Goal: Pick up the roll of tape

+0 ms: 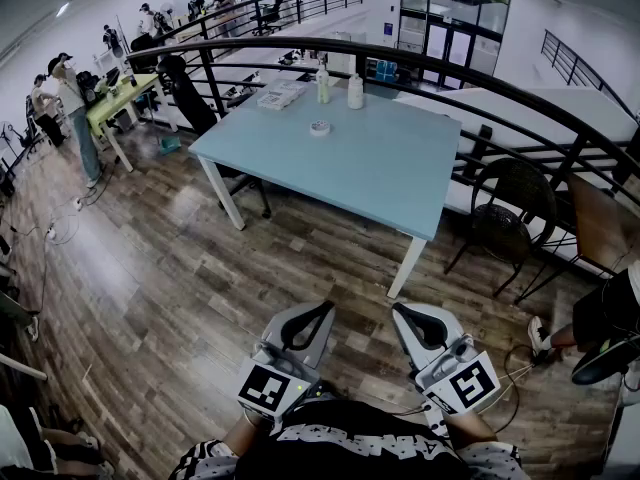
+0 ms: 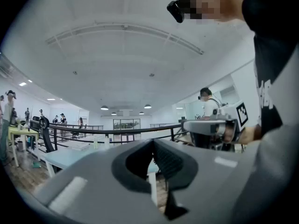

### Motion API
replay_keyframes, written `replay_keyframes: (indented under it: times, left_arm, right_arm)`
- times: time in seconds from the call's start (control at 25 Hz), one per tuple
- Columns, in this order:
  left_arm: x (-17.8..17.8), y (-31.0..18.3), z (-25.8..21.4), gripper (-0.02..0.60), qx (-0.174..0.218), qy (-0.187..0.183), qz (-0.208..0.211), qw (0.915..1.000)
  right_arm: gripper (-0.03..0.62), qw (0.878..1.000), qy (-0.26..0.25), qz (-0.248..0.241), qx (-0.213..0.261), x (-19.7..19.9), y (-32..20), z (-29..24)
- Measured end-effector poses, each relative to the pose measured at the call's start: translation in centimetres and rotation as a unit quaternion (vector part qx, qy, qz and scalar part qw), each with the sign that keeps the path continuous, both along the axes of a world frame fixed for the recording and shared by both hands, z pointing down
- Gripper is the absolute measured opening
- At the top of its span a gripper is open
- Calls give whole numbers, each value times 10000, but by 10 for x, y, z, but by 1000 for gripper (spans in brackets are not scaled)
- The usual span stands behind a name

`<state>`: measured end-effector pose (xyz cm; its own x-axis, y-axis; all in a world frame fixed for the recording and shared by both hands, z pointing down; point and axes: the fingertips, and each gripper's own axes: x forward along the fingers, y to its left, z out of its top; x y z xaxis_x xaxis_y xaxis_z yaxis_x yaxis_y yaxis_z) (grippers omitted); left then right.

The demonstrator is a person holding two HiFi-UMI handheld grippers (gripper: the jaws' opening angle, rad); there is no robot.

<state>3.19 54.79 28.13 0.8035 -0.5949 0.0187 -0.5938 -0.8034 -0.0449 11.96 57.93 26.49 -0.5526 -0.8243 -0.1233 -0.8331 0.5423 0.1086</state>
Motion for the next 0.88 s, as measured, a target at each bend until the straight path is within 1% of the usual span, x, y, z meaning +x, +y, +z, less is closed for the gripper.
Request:
replay_keyframes:
  times: [0.2,0.4,0.6,0.88]
  left_arm:
    - [-2,-5,3,0,10,-13,-107,9999]
    - [-8,-8,5,0,-50,-23,-143,9999]
    - [-14,-16,8,0,-64,-8,-126,9999]
    - [-28,-38,10,0,-86,47,-87,9999]
  right_arm:
    - [3,10000,19,-58,51,1,-7,0]
    - [3,9999,-144,-58,-12,0,-10,1]
    - [3,9999,-50,-119,60,-8,-14,1]
    - [3,9998,-23,-172,-2,-24,-34,0]
